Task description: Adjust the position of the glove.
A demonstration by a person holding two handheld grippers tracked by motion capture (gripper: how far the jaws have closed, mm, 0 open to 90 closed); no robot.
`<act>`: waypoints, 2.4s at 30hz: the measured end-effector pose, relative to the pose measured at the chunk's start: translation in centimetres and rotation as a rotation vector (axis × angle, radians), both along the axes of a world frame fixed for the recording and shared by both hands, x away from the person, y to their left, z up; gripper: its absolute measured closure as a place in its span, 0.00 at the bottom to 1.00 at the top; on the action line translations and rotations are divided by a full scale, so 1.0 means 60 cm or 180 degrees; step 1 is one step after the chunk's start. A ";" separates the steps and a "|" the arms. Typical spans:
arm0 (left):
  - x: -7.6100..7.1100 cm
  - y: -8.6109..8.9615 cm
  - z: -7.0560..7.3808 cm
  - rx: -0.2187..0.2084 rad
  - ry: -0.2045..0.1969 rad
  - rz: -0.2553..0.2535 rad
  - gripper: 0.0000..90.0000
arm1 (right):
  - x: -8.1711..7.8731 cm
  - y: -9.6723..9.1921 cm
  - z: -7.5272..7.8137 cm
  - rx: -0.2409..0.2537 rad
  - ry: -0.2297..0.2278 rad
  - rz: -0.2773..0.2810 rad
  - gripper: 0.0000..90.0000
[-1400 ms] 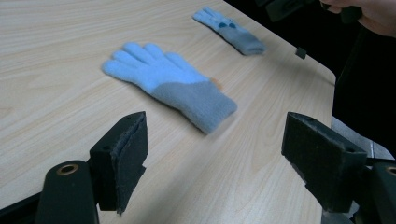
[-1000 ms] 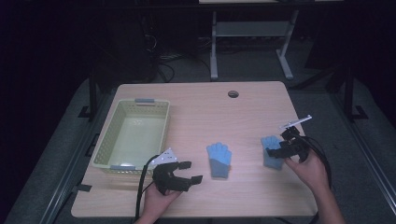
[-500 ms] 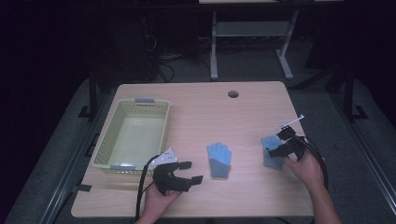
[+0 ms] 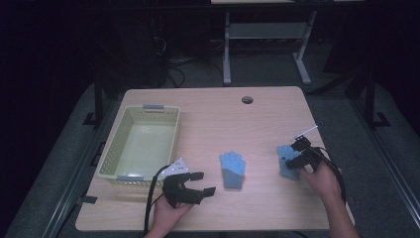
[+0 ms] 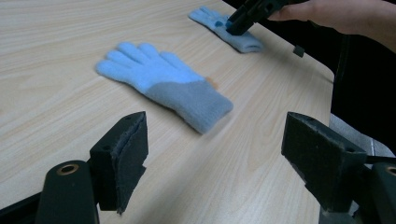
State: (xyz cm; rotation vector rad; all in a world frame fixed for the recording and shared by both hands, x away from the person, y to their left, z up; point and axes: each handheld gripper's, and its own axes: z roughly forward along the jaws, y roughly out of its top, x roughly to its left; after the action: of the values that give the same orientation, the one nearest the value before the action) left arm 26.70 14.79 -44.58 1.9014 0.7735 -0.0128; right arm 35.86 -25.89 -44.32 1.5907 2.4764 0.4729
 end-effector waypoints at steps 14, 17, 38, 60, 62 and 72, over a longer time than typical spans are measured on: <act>0.000 0.001 0.000 0.0009 -0.0002 0.0009 0.25 | 0.005 -0.003 0.002 0.0086 0.0083 -0.0094 0.85; -0.001 0.000 0.001 0.0003 -0.0007 0.0010 0.25 | 0.003 -0.004 0.003 0.0123 0.0085 -0.0109 0.88; -0.002 -0.001 -0.001 0.0010 -0.0001 0.0018 0.25 | -0.028 0.011 0.059 0.0413 -0.0174 0.0031 0.89; -0.001 0.002 0.001 -0.0008 -0.0007 0.0044 0.25 | -0.037 0.106 0.120 0.0432 -0.0331 0.0563 0.89; -0.001 0.002 0.001 -0.0002 -0.0008 0.0043 0.25 | -0.039 0.113 0.121 0.0448 -0.0321 0.0587 0.89; -0.001 0.003 0.001 -0.0014 -0.0012 0.0061 0.25 | -0.043 0.149 0.125 0.0464 -0.0338 0.0764 0.89</act>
State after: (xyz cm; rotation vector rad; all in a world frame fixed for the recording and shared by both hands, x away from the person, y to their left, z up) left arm 26.62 14.96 -44.53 1.8892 0.7886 0.0012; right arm 33.28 -16.96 -36.81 1.2802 2.6145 0.7670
